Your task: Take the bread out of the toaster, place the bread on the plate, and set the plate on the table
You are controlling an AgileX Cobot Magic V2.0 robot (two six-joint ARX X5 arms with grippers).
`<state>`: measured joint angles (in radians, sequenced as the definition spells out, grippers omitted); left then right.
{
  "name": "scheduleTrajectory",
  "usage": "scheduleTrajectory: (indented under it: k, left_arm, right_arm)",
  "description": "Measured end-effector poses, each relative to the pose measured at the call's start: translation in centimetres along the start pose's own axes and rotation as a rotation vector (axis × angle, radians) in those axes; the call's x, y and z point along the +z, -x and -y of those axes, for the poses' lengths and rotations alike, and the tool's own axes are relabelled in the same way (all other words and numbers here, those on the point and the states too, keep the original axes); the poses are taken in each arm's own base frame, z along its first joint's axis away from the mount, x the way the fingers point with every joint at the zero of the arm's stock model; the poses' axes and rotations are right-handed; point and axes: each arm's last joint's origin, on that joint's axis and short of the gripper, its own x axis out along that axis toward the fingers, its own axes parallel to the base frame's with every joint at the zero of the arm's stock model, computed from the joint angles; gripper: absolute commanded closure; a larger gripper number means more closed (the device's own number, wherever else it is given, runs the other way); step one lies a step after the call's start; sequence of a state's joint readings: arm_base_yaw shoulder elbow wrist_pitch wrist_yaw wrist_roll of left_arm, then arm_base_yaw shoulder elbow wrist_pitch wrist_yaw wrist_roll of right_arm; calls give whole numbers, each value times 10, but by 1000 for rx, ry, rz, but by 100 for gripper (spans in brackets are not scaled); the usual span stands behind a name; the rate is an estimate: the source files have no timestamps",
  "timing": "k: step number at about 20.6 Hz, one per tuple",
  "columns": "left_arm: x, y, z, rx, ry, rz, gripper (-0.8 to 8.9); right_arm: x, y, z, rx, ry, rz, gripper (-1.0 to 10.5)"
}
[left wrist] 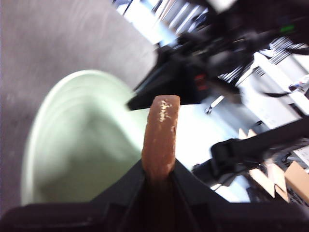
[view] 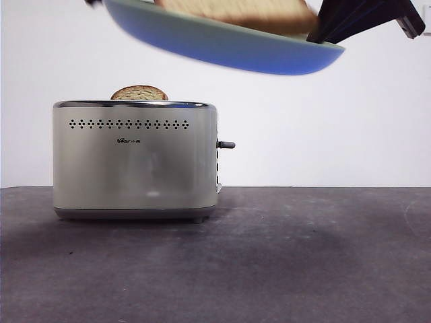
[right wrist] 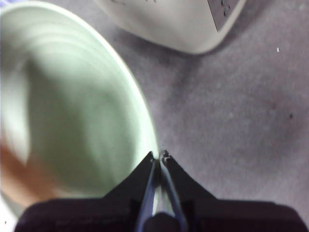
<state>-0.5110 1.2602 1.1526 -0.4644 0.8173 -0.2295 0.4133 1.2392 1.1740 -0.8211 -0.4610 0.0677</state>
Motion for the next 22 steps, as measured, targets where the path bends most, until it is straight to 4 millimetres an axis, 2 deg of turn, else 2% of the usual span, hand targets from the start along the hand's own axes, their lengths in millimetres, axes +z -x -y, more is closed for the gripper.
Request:
scheduleTrajectory:
  k: [1, 4, 5, 6, 7, 8, 9, 19, 22]
  left_arm:
    - [-1, -11, -7, 27, 15, -21, 822]
    - [-4, -28, -20, 113, 51, -52, 807]
    - [-5, -31, -23, 134, 58, -57, 739]
    - [-5, -32, -25, 144, 64, -63, 615]
    - [-7, -33, -26, 158, 74, -71, 438]
    - [-7, -34, -26, 164, 76, -72, 332]
    - [-7, -34, -26, 165, 75, -73, 310]
    - [-7, -35, -23, 153, 77, -82, 310]
    - [5, -30, -15, 155, 60, -61, 310]
  right_arm:
    - [-1, 0, 0, -2, -5, -11, 964]
    - [-3, -1, -2, -10, 1, -26, 964]
    - [-3, -1, -2, -12, 1, -28, 964]
    - [-3, -1, -2, -12, -1, -32, 964]
    - [-4, -1, -2, -13, -4, -40, 964]
    - [-5, -1, -2, -14, -5, -44, 964]
    - [-5, -1, -2, -13, -5, -45, 964]
    - [-10, -1, -2, -19, -33, -95, 964]
    - [-14, 0, -2, -18, -48, -132, 963]
